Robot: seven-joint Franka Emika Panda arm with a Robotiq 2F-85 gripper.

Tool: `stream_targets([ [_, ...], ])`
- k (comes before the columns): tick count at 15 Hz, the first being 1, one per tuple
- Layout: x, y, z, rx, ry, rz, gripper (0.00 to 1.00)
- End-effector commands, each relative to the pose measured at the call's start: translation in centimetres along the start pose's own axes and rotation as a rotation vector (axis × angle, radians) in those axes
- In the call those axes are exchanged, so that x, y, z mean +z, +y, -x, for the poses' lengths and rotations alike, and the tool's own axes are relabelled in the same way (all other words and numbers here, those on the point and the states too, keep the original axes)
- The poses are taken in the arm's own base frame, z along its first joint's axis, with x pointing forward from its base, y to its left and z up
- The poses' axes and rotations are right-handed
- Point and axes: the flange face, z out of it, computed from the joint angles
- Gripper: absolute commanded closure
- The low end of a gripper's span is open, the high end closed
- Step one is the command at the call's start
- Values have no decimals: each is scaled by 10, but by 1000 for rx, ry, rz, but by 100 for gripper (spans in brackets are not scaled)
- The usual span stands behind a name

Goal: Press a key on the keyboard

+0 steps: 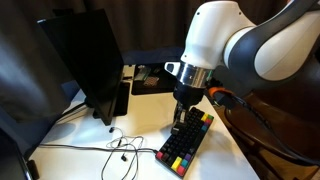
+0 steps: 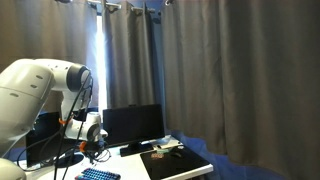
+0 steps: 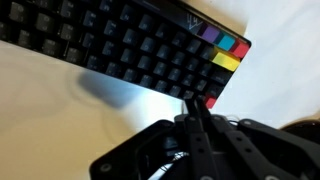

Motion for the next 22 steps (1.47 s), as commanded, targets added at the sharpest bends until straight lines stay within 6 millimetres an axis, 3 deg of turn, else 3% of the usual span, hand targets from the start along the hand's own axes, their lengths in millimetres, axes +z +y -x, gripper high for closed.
stream_targets([
  [1,16,-1,-10,18,37,15,100],
  [8,33,-2,-13,38,33,11,100],
  [22,47,0,-11,53,20,51,100],
])
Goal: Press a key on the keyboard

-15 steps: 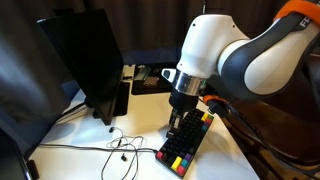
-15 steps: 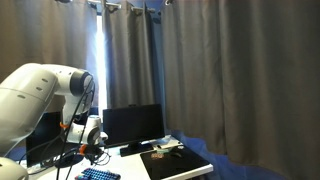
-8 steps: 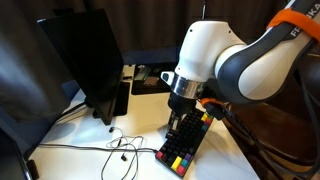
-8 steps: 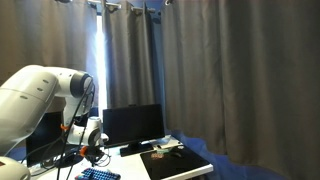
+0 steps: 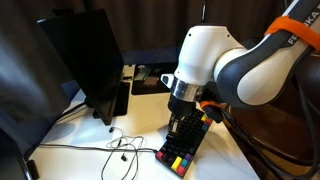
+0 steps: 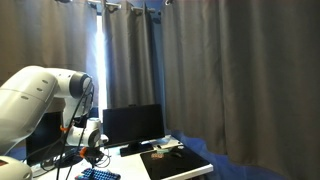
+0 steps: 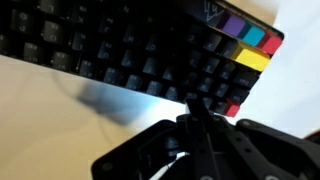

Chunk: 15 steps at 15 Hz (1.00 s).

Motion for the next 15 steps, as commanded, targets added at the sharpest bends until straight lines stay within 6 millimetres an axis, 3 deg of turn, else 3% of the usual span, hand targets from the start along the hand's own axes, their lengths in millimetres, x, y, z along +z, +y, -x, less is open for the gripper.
stream_targets([
  [1,7,-5,-5,4,12,19,100],
  [15,18,-9,-6,8,18,46,100],
])
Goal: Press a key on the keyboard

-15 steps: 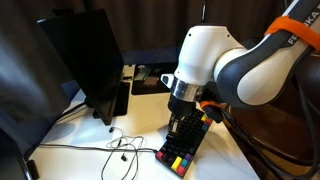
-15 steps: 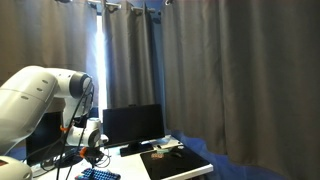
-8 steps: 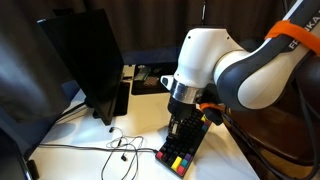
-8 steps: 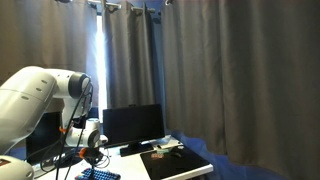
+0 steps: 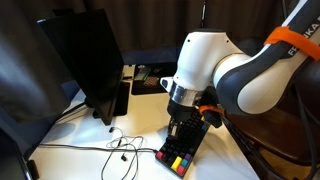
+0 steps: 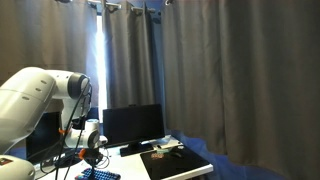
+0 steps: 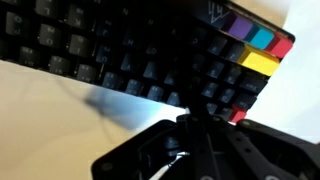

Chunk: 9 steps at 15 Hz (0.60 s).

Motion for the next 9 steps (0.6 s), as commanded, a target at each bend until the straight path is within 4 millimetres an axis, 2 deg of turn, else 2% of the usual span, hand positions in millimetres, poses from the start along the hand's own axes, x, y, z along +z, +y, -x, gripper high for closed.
stream_targets([
  [1,9,-5,-7,6,20,13,100],
  [9,11,-4,-6,10,10,23,100],
])
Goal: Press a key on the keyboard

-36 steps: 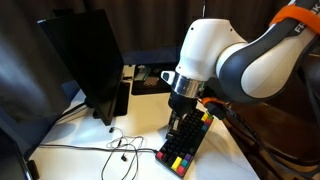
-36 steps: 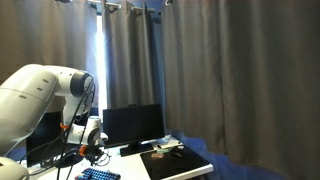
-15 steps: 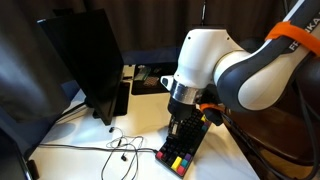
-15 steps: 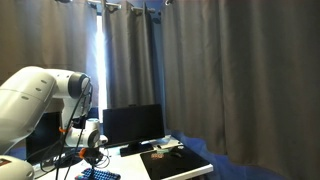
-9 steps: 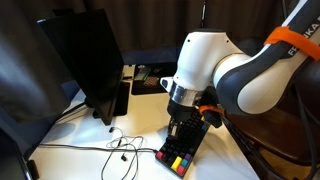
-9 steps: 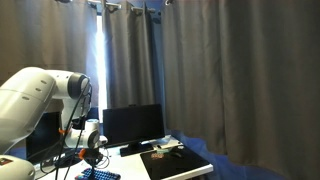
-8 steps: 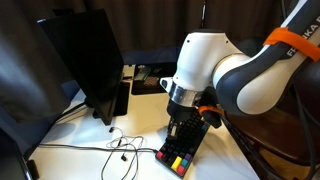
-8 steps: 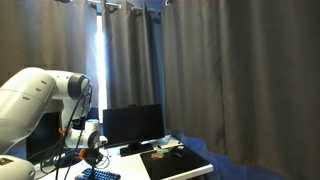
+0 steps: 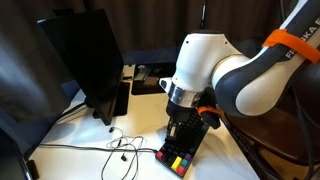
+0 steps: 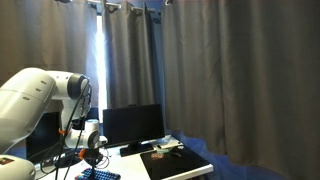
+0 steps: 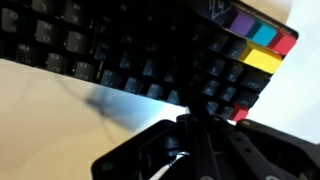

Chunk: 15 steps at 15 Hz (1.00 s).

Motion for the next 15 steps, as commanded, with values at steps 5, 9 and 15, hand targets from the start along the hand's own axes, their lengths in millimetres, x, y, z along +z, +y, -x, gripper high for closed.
stream_targets([
  [5,3,-3,-6,9,14,15,100],
  [9,-3,-2,-7,6,18,16,100],
  [15,-15,-2,-11,3,31,21,92],
])
